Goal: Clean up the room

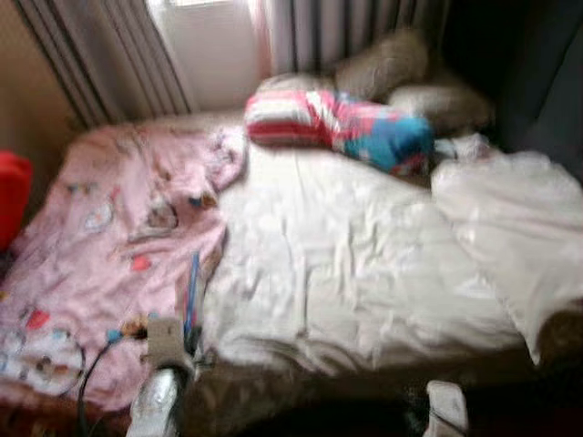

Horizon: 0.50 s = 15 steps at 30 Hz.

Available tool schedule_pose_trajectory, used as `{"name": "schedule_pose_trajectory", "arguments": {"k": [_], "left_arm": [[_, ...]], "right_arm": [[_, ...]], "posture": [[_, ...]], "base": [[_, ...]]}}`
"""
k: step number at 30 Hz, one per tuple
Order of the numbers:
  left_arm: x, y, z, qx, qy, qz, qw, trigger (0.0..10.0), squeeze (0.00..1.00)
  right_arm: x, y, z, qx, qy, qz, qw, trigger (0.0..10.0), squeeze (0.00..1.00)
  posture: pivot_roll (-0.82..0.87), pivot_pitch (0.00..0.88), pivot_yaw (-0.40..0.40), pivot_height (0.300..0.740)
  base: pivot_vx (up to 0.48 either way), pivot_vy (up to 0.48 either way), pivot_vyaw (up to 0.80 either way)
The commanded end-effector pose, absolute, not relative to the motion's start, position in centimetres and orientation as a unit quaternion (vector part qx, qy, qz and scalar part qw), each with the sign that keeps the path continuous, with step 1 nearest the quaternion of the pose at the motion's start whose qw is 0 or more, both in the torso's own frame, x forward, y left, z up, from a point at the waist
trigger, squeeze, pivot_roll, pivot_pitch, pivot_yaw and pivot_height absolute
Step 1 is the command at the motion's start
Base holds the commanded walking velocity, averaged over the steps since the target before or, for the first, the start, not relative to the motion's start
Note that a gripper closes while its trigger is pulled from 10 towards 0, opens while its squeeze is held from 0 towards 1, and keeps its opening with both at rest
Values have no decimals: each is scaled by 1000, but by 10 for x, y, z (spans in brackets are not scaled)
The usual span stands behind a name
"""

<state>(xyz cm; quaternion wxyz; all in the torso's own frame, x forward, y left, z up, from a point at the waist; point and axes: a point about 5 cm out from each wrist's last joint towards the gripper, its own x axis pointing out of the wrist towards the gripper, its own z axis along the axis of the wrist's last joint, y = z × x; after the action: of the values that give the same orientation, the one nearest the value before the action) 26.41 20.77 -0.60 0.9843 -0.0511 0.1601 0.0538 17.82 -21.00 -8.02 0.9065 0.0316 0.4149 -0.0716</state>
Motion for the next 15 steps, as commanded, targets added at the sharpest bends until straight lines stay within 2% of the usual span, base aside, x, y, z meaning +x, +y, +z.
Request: {"name": "schedule_pose_trajectory", "arguments": {"k": [1, 14, 15], "left_arm": [[267, 211, -1, -44, 147, 54, 987, 10000, 0], [269, 211, 0, -48, 143, 57, 987, 10000, 0], [269, 210, 0, -49, 143, 57, 987, 10000, 0]], "right_arm": [[181, -198, -81, 44, 412, -60, 908, 10000, 0], [183, -198, -80, 32, 411, -41, 910, 10000, 0], [184, -199, -79, 29, 408, -41, 912, 10000, 0]], "posture": [[-36, 36, 38, 740], [-45, 37, 37, 740], [-47, 38, 35, 740]], "base": [[0, -322, 0], [0, -320, 0], [0, -322, 650]]}}
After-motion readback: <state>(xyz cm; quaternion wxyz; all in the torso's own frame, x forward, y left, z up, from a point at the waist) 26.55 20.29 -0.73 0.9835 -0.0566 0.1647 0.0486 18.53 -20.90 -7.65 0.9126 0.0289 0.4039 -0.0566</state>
